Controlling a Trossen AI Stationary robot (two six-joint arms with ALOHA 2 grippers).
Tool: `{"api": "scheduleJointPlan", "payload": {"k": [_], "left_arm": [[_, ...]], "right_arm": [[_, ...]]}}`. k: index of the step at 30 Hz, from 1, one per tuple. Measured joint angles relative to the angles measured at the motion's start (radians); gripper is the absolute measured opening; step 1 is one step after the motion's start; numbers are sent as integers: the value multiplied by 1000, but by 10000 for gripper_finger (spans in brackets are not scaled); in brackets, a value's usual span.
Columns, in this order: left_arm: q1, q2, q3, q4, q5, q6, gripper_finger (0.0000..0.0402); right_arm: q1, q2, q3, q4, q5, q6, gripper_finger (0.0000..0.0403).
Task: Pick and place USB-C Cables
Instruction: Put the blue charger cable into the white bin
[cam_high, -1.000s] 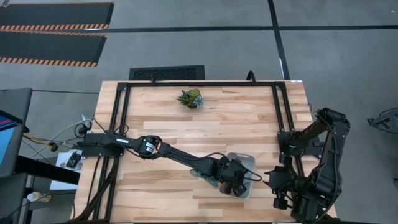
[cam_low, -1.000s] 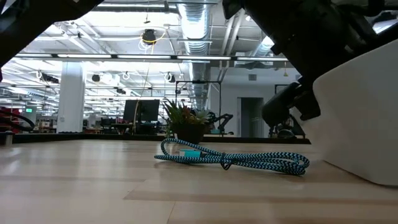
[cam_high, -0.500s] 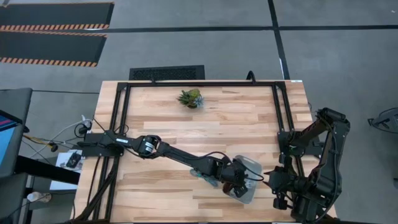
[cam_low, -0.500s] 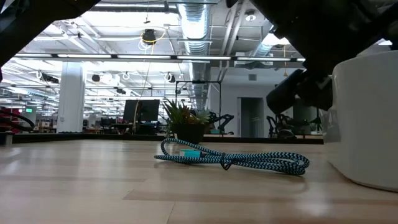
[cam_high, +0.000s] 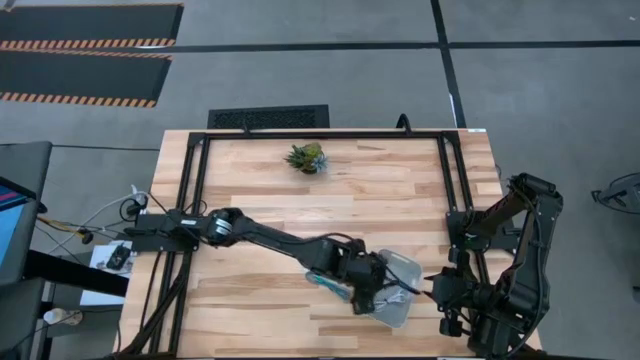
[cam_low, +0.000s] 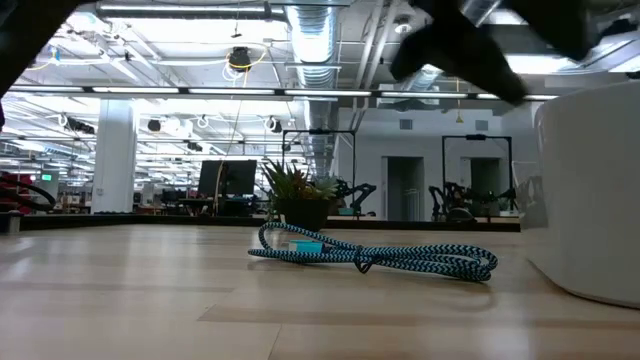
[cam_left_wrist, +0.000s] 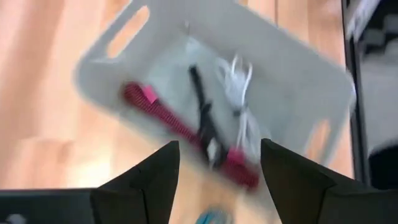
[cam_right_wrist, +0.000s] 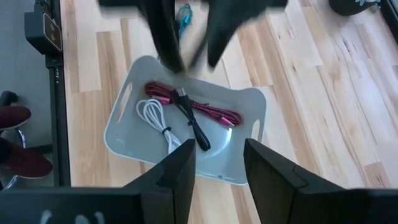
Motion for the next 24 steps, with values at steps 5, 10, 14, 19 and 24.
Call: {"api": "scheduleJointPlan", "payload": {"k": [5,10,14,19,24], "left_arm": [[-10,-129,2,-280,-4,254,208],[-36,-223,0,-426,12,408,208],[-74,-224,-13,-428,-1,495,208],[-109,-215,-222,-323,82,605,208],[-98,-212,-439,-78,110,666,208]], "right_arm": [[0,0,0,0,-1,-2,161],[0,0,0,1,-1,-2,161],[0,0,0,8,-2,2,161],[10,0,0,18,-2,11,161],[16,0,0,25,-3,14,161]]}}
